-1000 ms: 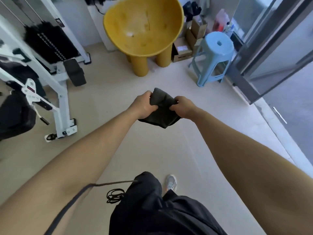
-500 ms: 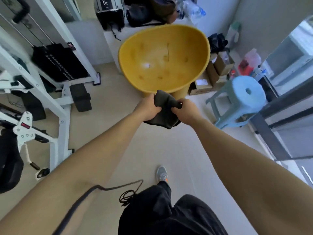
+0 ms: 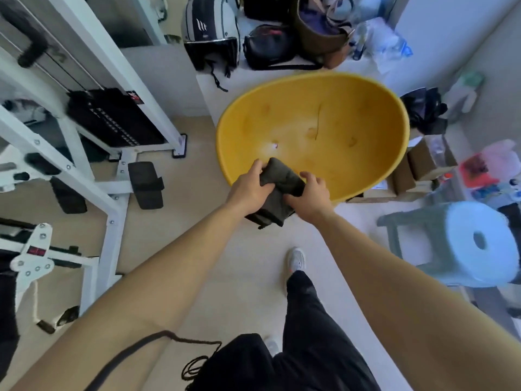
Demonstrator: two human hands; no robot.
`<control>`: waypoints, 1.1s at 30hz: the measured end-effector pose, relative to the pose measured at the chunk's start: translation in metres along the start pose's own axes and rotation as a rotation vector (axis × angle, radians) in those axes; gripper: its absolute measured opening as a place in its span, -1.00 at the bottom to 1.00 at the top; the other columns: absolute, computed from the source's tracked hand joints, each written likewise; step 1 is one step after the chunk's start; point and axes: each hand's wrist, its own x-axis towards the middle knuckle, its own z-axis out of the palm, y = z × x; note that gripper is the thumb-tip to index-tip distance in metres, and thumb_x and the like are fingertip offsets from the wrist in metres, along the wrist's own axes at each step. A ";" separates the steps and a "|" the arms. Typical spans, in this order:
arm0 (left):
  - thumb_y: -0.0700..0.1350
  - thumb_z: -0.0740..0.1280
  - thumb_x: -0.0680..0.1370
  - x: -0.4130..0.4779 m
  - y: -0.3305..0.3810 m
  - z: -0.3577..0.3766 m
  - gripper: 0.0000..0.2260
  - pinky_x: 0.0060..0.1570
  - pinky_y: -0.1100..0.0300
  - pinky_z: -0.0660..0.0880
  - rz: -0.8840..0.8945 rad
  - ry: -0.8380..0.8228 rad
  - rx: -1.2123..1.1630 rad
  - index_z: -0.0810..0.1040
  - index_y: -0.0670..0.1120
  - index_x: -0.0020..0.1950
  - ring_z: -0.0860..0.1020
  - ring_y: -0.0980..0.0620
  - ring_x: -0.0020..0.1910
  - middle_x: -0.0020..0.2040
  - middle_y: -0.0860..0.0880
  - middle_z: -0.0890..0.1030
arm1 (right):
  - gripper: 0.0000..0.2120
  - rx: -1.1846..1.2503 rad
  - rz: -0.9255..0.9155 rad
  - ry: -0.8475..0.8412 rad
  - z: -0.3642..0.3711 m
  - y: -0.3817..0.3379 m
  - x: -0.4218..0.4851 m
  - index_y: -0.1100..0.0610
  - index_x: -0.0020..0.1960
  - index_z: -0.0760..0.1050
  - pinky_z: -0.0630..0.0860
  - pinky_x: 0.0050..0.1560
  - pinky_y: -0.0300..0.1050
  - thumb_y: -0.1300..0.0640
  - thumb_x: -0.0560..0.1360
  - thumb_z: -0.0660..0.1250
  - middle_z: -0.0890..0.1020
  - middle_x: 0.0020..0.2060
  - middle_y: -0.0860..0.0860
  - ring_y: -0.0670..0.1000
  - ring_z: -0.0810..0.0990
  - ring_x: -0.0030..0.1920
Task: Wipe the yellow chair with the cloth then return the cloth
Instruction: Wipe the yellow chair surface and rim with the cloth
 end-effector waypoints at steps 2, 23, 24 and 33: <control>0.03 0.32 0.56 0.037 0.000 0.003 -0.71 -0.13 0.00 0.52 -0.087 0.031 -0.061 0.36 0.05 0.24 0.58 -0.10 -0.07 -0.02 -0.02 0.62 | -0.25 -0.043 -0.010 0.064 0.003 -0.008 0.039 0.04 0.53 0.20 0.33 0.37 0.13 -0.04 0.43 0.44 0.25 0.47 0.11 0.22 0.21 0.45; -0.10 0.28 0.49 0.446 -0.197 -0.015 -0.74 0.09 0.03 0.40 -0.098 0.618 0.340 0.52 -0.01 0.17 0.50 -0.08 0.15 0.15 -0.01 0.56 | -0.76 0.965 0.371 0.097 0.203 -0.043 0.481 -0.16 0.23 0.45 0.57 0.16 0.02 0.04 0.59 0.23 0.62 0.08 -0.09 -0.02 0.62 0.13; -0.06 0.29 0.48 0.459 -0.209 -0.022 -0.67 0.13 0.01 0.37 -0.133 0.646 0.399 0.49 -0.02 0.25 0.47 -0.11 0.21 0.21 -0.04 0.54 | -0.75 0.919 0.286 0.174 0.212 -0.056 0.497 -0.12 0.25 0.47 0.55 0.07 -0.11 0.08 0.60 0.21 0.63 0.00 -0.12 -0.10 0.63 0.05; 0.21 -0.01 0.65 0.504 -0.255 -0.023 -0.65 -0.24 0.03 0.33 -0.187 0.311 0.289 0.35 -0.04 0.03 0.50 -0.19 -0.20 -0.21 -0.10 0.53 | -0.33 0.508 -0.061 0.112 0.346 -0.069 0.531 -0.12 0.63 -0.04 0.09 0.57 0.01 0.10 0.58 0.12 -0.05 0.64 -0.03 0.02 -0.10 0.62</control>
